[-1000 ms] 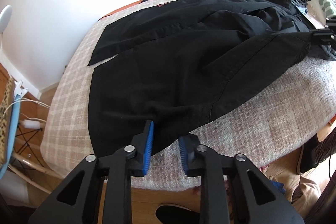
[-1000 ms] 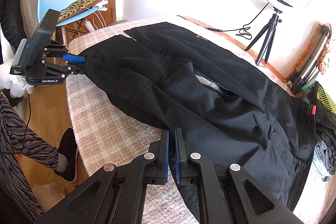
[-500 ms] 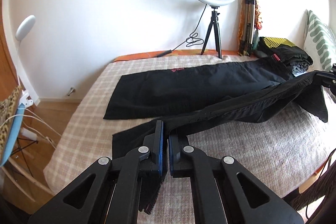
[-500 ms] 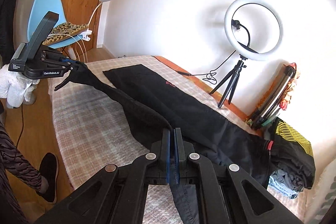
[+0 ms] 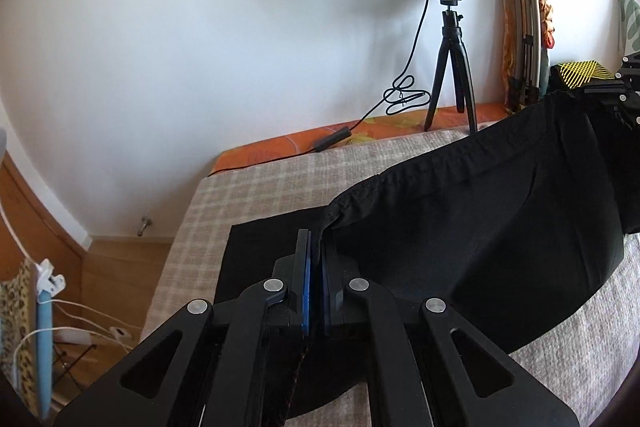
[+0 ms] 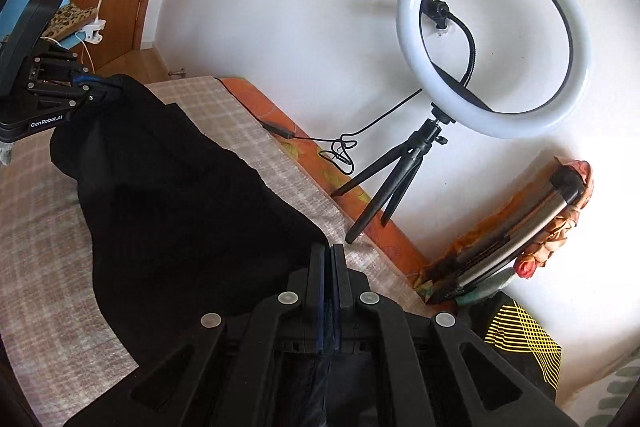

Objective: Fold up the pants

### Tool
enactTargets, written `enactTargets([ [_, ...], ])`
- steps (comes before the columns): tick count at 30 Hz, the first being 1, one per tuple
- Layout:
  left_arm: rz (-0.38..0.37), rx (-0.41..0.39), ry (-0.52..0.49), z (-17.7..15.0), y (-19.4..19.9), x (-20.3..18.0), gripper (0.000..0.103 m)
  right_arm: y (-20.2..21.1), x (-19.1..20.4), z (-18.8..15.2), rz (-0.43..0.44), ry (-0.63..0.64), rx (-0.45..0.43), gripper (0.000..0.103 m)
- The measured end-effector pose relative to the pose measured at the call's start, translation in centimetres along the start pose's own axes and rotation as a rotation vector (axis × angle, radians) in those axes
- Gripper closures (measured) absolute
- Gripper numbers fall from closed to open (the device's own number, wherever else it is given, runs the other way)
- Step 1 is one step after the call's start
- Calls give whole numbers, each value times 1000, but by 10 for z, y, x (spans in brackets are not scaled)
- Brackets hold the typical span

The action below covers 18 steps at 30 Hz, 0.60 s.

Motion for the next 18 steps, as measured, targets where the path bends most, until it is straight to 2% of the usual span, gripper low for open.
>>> enactTargets([
  [4,2,41,-28,8,-47,2,100,-65,-12,1,26,6,82,103],
  [9,-26,95,6,10,-94,5,92,-132,-9,-17,27,64,181,103],
  [12,-61,98,66,16,-105,14,86,-160,-7,-28,18,90,229,103],
  [15,-86,83,130,19,-100,34,80,-175,-7,-35,21,98,255,103],
  [17,-87,74,156,19,-91,49,65,-181,-7,-37,33,99,260,103],
  [18,-68,67,165,18,-85,58,65,-183,-7,-37,37,98,264,103],
])
Point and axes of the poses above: each gripper's, at about its wrist camera, not at the fingertips, and y roughly against the way its jaws point, x to its left, z to its top, the point moved 2 cm from there along -y, roughly the way its jaws point, and after that the axes turned 6 degrees about -x, right-handed, at the moved point
